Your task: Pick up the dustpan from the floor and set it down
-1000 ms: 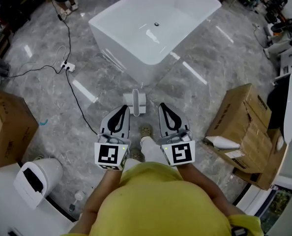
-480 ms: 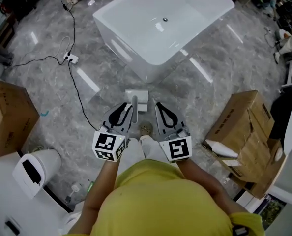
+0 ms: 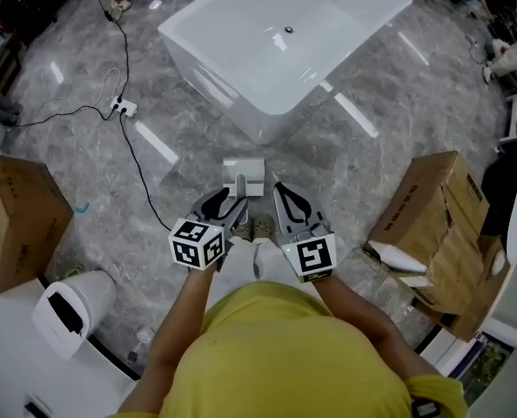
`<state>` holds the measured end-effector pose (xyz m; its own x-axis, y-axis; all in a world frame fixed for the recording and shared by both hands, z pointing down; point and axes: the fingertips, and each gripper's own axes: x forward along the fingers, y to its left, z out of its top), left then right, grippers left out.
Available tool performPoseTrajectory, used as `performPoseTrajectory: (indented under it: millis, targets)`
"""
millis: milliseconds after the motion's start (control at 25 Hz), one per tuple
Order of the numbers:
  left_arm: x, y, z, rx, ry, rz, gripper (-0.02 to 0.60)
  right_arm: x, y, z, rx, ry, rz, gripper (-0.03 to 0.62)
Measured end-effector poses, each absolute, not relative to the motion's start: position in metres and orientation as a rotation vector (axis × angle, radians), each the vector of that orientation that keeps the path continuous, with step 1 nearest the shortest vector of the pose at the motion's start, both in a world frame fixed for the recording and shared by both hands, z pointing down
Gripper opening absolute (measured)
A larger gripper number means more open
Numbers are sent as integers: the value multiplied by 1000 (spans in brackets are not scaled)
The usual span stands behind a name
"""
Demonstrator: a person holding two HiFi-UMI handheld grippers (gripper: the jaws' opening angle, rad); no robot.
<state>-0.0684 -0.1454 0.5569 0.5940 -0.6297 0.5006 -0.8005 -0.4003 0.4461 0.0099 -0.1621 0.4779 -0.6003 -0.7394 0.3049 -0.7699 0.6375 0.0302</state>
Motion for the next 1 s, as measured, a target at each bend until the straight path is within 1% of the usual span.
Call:
performPoseTrajectory:
  millis: [120, 320, 400, 680, 760, 880, 960, 1000]
  targets:
    - [-68, -146, 572, 2135, -1072, 350, 215, 12, -163, 493, 1225, -2527, 180, 11]
    - [-61, -146, 591, 2108, -949, 357, 270, 6, -165, 501, 1247, -2500, 204, 11]
    - [-57, -146, 599, 2089, -893, 360, 310, 5, -165, 503, 1245, -2489, 209, 11]
    - [-37, -142, 620, 2025, -695, 339, 313, 5, -167, 506, 1271, -2457, 215, 12]
    - [-31, -142, 621, 2025, -642, 324, 294, 7, -169, 506, 1277, -2451, 211, 12]
    - [-25, -145, 618, 1986, -594, 198, 231, 12, -168, 508, 1287, -2429, 232, 11]
    - [-25, -148, 616, 1970, -598, 150, 152, 15, -169, 507, 1297, -2421, 245, 11]
    - [-26, -150, 616, 1966, -605, 151, 149, 16, -169, 507, 1298, -2419, 249, 11]
